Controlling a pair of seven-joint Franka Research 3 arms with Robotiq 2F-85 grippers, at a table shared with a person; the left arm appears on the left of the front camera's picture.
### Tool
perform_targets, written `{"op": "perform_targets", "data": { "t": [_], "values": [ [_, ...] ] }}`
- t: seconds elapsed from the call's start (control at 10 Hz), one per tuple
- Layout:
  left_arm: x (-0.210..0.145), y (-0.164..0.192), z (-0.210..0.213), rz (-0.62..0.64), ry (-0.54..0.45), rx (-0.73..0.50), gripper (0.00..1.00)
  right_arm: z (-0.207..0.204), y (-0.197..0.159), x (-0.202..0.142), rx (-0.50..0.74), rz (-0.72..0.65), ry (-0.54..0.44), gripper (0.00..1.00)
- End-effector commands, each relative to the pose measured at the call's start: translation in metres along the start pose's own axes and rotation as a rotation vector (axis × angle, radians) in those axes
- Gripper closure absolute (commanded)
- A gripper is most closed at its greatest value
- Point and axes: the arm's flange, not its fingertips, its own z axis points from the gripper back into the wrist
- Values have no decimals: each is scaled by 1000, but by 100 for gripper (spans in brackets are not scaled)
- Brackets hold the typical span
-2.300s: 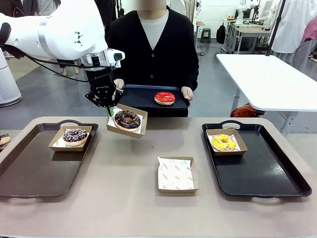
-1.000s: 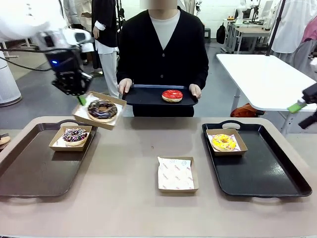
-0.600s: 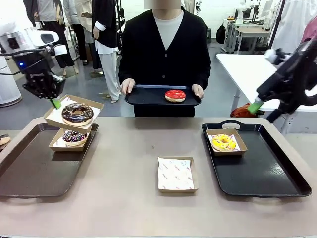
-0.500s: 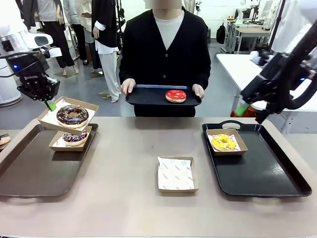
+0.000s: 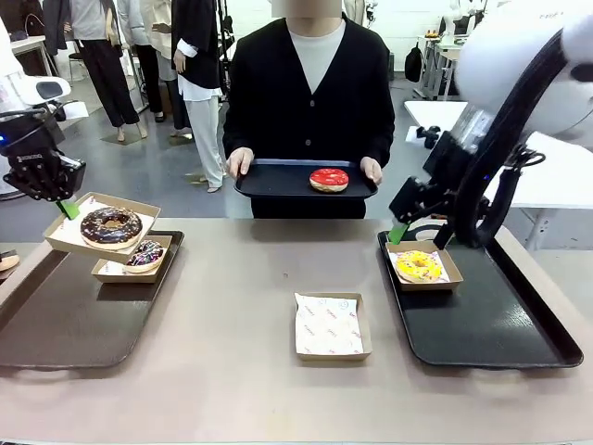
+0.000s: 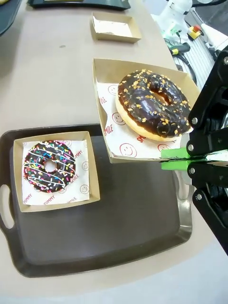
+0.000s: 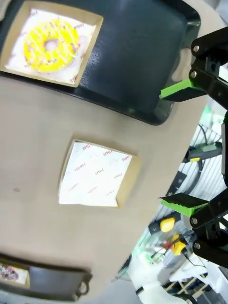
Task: Individually package the donuts and arrange them on the tray.
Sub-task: Place the picked Paper togo box on the Handle tray while simultaneously picking up another Paper togo box from the table with the other hand.
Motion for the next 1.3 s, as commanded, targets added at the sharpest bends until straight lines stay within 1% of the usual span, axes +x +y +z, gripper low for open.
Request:
{"op": "perform_targets", "data": {
  "t": [0.0,0.1,0.9,1.0,1.1,1.2],
  "values": [
    [-1,2,-12,-9,-25,28,99,-17,4,0,-23,-19,11,0],
    [0,0,0,0,0,0,99,0,0,0,0,0,0,0],
    [1,1,-4,0,-4,3,99,-1,-1,1,11,-5,-11,0],
    [-1,1,-5,-55,8,-9,99,-10,19,0,-77,-32,20,0],
    [-6,5,-8,-33,-37,49,99,-19,40,4,-139,-41,46,0],
    [-16,11,-11,-11,-97,118,99,-32,58,8,-165,-38,82,0]
  ]
}}
